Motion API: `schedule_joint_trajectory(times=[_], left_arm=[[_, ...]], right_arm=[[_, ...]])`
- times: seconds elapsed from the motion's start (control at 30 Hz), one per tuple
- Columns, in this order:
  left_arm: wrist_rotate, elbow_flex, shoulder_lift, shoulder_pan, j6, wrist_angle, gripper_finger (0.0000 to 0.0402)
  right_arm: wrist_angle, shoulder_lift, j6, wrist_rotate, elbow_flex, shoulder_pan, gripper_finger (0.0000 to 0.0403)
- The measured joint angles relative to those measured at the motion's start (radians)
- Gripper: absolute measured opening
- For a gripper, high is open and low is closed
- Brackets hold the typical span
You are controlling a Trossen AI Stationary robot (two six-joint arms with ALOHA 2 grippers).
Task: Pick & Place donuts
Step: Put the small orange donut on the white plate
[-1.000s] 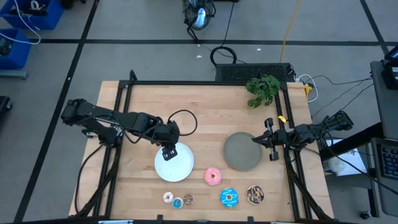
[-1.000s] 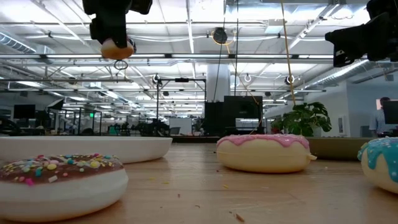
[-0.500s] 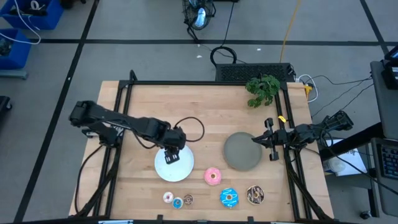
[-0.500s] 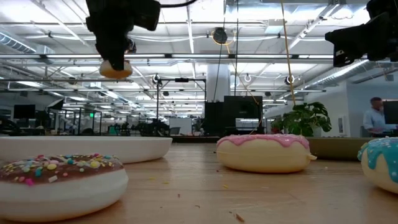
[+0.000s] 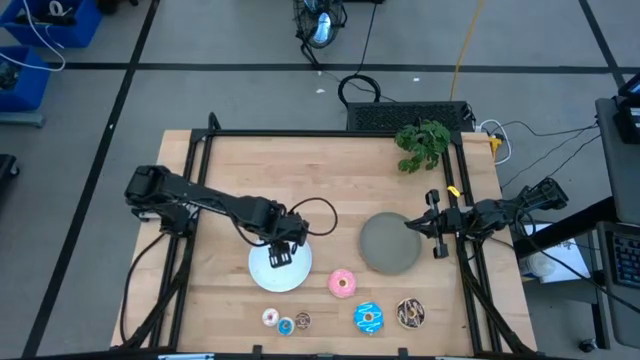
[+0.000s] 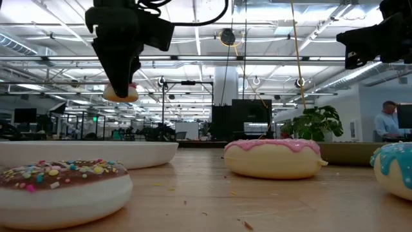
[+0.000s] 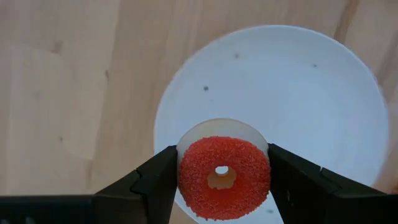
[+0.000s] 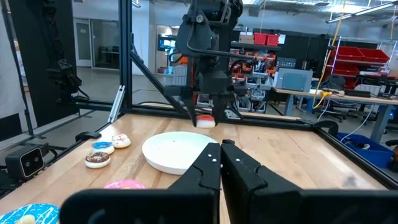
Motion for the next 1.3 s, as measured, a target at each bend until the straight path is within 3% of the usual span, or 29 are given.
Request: schedule_joint_trajectory(times=[0.27, 0.87, 1.3], left_arm=[[-0.015, 0.0, 0.052, -0.038, 0.07, 0.097, 0.023], [0.0, 0.0, 0.207, -0.036, 0.104, 0.106, 0.023], [0.035, -0.01, 0.205, -0.029, 0.13, 0.165, 0.023]], right_arm=[[0.0, 0.0, 0.0, 0.0, 0.0, 0.0, 0.0], [0.0, 0.0, 0.002, 0.0, 0.0, 0.0, 0.0], [0.0, 0.0, 0.001, 0.0, 0.0, 0.0, 0.0]])
